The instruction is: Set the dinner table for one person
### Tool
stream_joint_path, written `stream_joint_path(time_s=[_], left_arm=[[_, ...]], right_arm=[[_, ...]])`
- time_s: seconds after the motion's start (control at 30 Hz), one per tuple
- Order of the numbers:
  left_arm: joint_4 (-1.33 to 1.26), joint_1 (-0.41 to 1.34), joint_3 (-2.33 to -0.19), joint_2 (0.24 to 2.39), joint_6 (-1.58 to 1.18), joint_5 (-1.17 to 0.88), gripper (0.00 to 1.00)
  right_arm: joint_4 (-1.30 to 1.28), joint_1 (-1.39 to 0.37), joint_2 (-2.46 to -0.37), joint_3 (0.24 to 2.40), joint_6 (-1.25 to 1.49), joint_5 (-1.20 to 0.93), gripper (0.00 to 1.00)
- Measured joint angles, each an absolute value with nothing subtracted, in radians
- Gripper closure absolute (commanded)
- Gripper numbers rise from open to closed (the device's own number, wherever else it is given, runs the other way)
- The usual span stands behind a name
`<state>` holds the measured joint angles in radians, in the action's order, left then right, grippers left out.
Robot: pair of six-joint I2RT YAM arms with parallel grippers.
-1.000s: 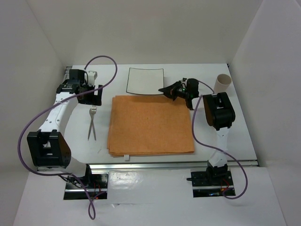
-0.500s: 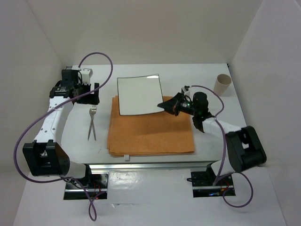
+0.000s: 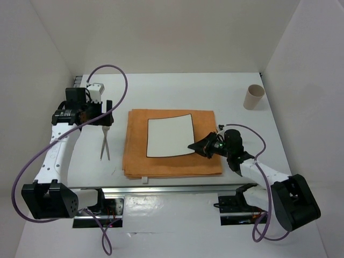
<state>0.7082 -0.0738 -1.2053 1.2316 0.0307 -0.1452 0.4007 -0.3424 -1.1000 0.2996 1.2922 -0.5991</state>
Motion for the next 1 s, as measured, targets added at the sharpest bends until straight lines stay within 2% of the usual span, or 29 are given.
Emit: stream_joint_path(time_s=[0.67, 1.0], left_arm=[[0.712, -0.074, -1.171, 1.194, 0.051, -0.153, 0.00], [0.713, -0.074, -1.171, 1.194, 0.057, -0.157, 0.00]], right_arm=[[0.481, -0.340, -1.093, 0.103, 1.292, -0.562, 1.00], [0.681, -0.340, -1.302, 0.100, 1.257, -0.609, 1.00]])
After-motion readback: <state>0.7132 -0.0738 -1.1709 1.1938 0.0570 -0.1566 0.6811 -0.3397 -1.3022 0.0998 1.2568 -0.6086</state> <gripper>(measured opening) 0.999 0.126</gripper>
